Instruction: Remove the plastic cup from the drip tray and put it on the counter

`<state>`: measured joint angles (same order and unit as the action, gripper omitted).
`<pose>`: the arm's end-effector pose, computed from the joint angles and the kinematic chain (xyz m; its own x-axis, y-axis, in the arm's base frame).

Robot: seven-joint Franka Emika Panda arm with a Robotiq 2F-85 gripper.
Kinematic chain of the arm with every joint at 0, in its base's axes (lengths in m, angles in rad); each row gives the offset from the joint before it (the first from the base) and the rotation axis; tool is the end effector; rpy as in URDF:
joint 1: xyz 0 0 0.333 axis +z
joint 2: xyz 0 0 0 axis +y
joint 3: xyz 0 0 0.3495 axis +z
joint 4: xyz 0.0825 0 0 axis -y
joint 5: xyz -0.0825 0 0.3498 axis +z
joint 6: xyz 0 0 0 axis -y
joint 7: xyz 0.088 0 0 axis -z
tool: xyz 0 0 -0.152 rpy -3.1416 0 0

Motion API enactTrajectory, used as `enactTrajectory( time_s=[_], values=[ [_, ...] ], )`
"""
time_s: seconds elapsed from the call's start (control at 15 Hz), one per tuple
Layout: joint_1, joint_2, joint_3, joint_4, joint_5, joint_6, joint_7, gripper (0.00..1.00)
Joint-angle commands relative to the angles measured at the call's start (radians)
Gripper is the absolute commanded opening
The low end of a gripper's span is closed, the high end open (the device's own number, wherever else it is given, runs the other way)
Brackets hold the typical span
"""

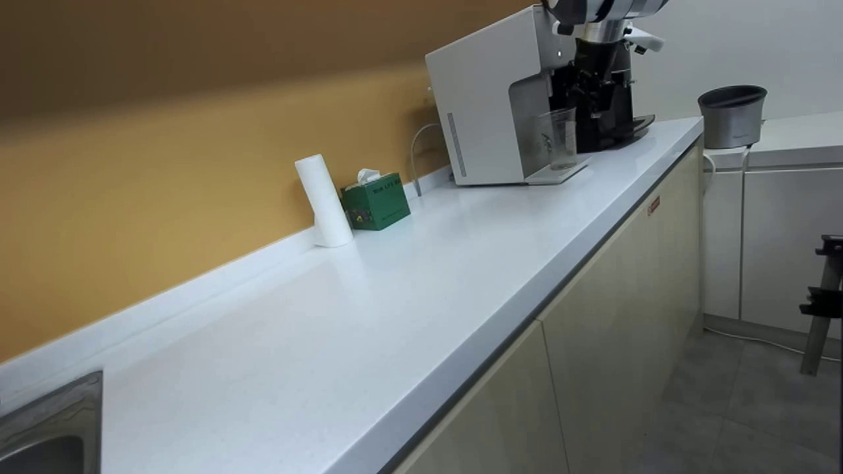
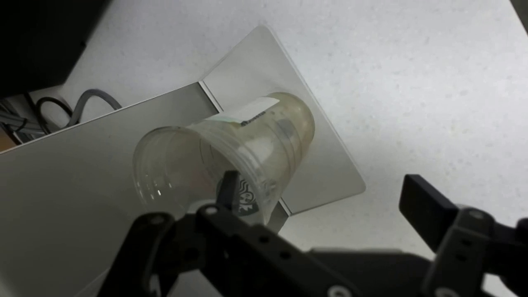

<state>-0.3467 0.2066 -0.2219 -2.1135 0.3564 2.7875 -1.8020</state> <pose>0.5115 -0.3330 0.3863 0.5607 0.8206 0.1107 0.7011 -0.5417 0.4637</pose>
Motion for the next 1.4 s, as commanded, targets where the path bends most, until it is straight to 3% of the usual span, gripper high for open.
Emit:
enactTrajectory(
  time_s=[0.0,0.33,0.4,1.0,1.2,1.33],
  values=[
    [0.007,0.028,0.004,0.015,-0.004,0.037,0.005,1.00],
    [0.020,0.050,0.002,0.023,-0.021,0.063,0.012,1.00],
    [0.020,0.050,0.006,0.024,-0.015,0.065,0.005,0.78],
    [0.049,0.028,-0.037,0.006,-0.096,0.084,0.040,0.17],
    [0.062,0.009,-0.069,-0.002,-0.155,0.044,0.064,0.01],
    [0.040,-0.012,-0.066,-0.011,-0.290,-0.011,0.140,0.00]
  ],
)
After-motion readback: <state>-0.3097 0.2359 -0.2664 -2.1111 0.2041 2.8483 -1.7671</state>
